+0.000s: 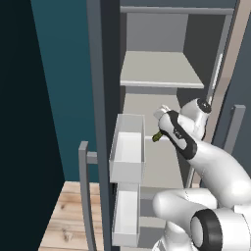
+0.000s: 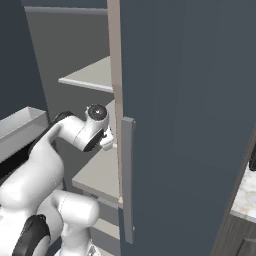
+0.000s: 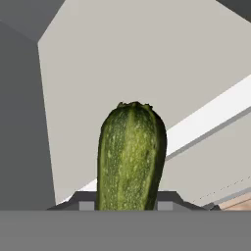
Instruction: Take the steak, mushroom, and squash from the freezer and place them in the bowl on the counter.
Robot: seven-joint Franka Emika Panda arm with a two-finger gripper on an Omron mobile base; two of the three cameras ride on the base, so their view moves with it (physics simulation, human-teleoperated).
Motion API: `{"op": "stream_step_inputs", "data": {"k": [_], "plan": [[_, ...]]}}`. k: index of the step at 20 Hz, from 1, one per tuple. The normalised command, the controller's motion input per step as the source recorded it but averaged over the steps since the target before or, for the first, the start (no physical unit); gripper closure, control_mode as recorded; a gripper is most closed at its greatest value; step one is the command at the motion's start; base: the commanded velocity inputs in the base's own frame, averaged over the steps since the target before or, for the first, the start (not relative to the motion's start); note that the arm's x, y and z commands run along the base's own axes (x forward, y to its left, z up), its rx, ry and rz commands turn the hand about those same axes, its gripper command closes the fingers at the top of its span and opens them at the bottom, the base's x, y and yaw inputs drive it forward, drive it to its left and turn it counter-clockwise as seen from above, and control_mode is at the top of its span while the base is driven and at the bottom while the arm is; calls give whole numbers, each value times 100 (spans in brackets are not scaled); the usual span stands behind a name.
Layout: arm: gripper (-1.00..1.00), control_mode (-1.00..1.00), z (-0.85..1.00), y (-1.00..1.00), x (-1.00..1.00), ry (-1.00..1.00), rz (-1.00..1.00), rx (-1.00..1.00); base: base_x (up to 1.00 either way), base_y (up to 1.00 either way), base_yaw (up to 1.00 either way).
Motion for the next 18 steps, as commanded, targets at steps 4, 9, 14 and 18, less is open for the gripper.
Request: {"op": "stream_step_inputs", "data": {"k": [4,9,14,18], "plan": [[100,-100,65,0,-81,16,-2,0,0,0,0],[100,-100,49,0,-86,4,-3,-1,0,0,0],[100,-100,47,0,-91,-7,0,-1,0,0,0],[100,-100,59,-1,-74,-1,0,-1,0,0,0]]}}
